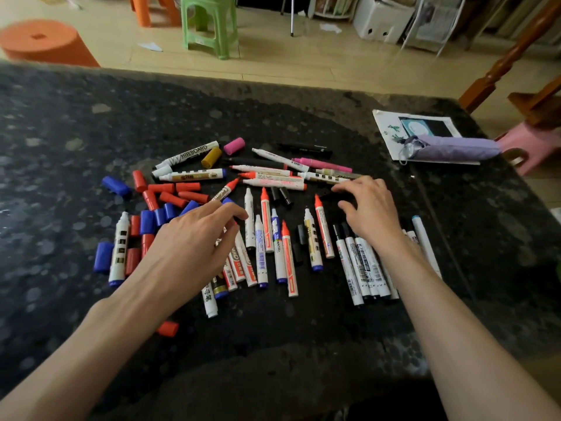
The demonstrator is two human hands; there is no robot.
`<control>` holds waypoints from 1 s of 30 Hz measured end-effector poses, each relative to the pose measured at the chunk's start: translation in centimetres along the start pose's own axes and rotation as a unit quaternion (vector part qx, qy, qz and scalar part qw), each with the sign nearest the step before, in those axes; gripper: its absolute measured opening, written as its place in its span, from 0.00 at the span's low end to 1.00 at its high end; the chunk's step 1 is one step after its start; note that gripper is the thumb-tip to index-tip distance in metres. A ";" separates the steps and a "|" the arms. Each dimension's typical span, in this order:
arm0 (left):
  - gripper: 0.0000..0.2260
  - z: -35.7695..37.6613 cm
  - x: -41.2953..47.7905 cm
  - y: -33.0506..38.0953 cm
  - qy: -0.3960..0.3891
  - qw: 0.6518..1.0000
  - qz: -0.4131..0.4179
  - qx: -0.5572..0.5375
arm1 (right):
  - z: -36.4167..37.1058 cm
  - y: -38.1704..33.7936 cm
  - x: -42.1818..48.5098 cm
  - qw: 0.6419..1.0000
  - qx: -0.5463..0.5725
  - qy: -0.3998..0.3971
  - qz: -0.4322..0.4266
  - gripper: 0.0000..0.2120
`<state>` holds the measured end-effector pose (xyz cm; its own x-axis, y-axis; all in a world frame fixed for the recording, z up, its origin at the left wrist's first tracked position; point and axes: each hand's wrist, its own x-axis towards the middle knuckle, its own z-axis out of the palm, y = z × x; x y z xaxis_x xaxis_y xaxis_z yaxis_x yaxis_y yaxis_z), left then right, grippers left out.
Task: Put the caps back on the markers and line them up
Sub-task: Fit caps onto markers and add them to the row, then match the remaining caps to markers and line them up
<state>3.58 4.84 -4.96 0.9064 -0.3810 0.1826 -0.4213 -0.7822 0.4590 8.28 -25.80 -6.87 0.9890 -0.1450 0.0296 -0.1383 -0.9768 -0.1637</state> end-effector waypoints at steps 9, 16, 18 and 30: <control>0.10 -0.9 0.0 -2.5 0.020 0.997 -0.068 0.039 | 1.1 -0.7 0.6 0.998 -0.045 0.044 0.013 0.12; 0.10 -3.0 -0.3 -5.1 0.012 0.991 -0.133 0.026 | 0.9 -0.4 0.4 0.997 -0.046 0.054 0.012 0.10; 0.10 -4.0 -0.1 -7.4 0.005 0.982 -0.186 0.023 | 0.4 -0.9 0.3 0.996 -0.027 0.083 0.011 0.09; 0.12 -3.6 -0.1 -14.3 0.017 0.977 -0.214 0.011 | -0.2 -10.0 -2.0 0.974 0.159 -0.004 -0.161 0.11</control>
<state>9.69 17.88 -8.40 1.0000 -0.0010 0.0063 -0.0039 -0.8770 0.4805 7.68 -15.79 -5.12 0.9790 0.1624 0.1229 0.2007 -0.8728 -0.4449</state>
